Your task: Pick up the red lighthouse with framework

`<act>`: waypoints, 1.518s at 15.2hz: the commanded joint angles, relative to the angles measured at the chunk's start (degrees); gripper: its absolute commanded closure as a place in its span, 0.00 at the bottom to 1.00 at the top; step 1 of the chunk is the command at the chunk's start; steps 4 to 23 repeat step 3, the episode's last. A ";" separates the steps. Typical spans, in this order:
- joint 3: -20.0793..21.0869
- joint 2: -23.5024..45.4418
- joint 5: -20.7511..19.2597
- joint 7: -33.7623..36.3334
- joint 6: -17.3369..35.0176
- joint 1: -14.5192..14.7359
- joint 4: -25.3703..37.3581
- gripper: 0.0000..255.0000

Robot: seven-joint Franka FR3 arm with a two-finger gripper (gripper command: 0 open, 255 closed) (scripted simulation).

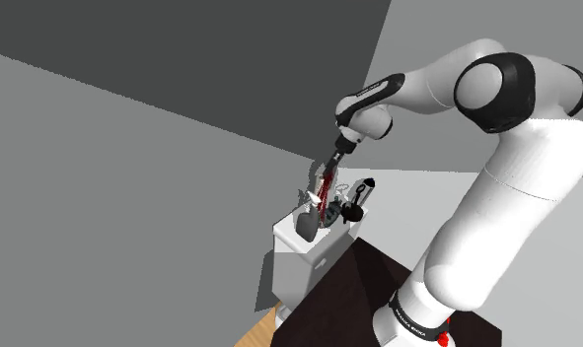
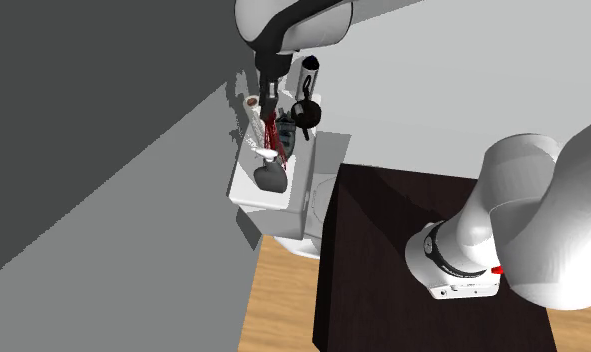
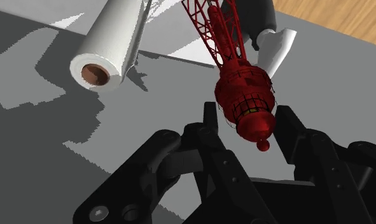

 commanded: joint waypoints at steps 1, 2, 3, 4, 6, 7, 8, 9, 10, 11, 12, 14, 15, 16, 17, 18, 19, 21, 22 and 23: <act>-0.08 -1.02 -1.29 1.14 -1.24 -0.02 0.61 1.00; -0.08 -1.10 -1.38 1.23 -1.33 -0.03 0.65 1.00; -0.08 -1.10 -1.39 1.23 -1.33 -0.03 0.64 1.00; -0.08 -1.10 -1.39 1.23 -1.33 -0.03 0.64 1.00; -0.08 -1.10 -1.39 1.23 -1.33 -0.03 0.64 1.00; -0.08 -1.10 -1.39 1.23 -1.33 -0.03 0.64 1.00; -0.08 -1.10 -1.39 1.23 -1.33 -0.03 0.64 1.00; -0.08 -1.10 -1.39 1.23 -1.33 -0.03 0.64 1.00; -0.08 -1.10 -1.39 1.23 -1.33 -0.03 0.64 1.00; -0.08 -1.10 -1.39 1.23 -1.33 -0.03 0.64 1.00; -0.08 -1.10 -1.39 1.23 -1.33 -0.03 0.64 1.00; -0.08 -1.10 -1.39 1.23 -1.33 -0.03 0.64 1.00; -0.08 -1.10 -1.39 1.23 -1.33 -0.03 0.64 1.00; -0.08 -1.10 -1.39 1.23 -1.33 -0.03 0.64 1.00; -0.08 -1.10 -1.39 1.23 -1.33 -0.03 0.64 1.00; -0.08 -1.10 -1.39 1.23 -1.33 -0.03 0.64 1.00; -0.08 -1.10 -1.39 1.23 -1.33 -0.03 0.64 1.00; -0.08 -1.10 -1.39 1.23 -1.33 -0.03 0.64 1.00; -0.08 -1.10 -1.39 1.23 -1.33 -0.03 0.64 1.00; -0.08 -1.10 -1.39 1.23 -1.33 -0.03 0.64 1.00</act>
